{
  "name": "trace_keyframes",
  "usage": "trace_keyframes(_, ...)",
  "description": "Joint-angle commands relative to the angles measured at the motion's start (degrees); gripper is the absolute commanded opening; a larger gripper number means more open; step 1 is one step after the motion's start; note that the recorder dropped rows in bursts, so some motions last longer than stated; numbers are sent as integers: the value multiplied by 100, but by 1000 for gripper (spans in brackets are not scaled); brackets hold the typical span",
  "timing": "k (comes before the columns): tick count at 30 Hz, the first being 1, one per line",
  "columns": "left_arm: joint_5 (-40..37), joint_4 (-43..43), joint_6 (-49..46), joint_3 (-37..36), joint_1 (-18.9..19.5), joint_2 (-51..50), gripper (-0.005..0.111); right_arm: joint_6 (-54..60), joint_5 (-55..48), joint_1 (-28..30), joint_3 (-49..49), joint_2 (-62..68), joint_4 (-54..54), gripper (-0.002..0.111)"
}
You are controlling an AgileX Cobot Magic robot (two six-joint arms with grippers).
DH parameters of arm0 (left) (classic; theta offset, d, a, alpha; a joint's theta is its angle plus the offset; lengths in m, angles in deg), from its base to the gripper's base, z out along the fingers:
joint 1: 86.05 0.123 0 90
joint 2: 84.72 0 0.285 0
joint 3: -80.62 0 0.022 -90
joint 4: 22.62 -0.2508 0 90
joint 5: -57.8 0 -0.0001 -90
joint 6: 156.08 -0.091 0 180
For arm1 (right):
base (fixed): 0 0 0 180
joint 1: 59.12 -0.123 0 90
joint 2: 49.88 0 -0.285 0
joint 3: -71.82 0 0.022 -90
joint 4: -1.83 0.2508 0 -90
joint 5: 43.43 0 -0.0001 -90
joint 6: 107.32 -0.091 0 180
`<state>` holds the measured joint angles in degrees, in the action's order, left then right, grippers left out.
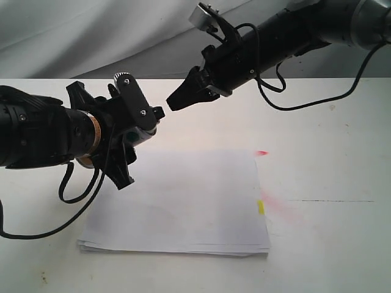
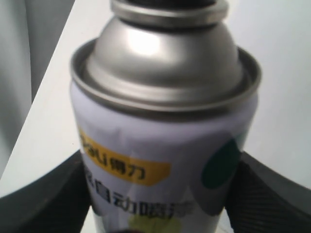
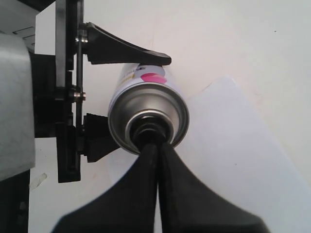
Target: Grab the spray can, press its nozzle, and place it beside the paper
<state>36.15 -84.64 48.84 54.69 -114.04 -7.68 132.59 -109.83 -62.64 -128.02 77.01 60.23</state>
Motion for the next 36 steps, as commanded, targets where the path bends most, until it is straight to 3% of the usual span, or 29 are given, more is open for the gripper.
trace_keyframes(1, 17, -51, 42, 35, -27, 24, 0, 0, 54, -162, -42, 67, -2, 0)
trace_keyframes(10, 17, -51, 42, 35, -27, 24, 0, -40, 425, -581, -42, 129, -214, 0)
trace_keyframes(36, 40, -99, -3, 35, -27, 24, 0, -188, 521, -617, -42, 327, -268, 0)
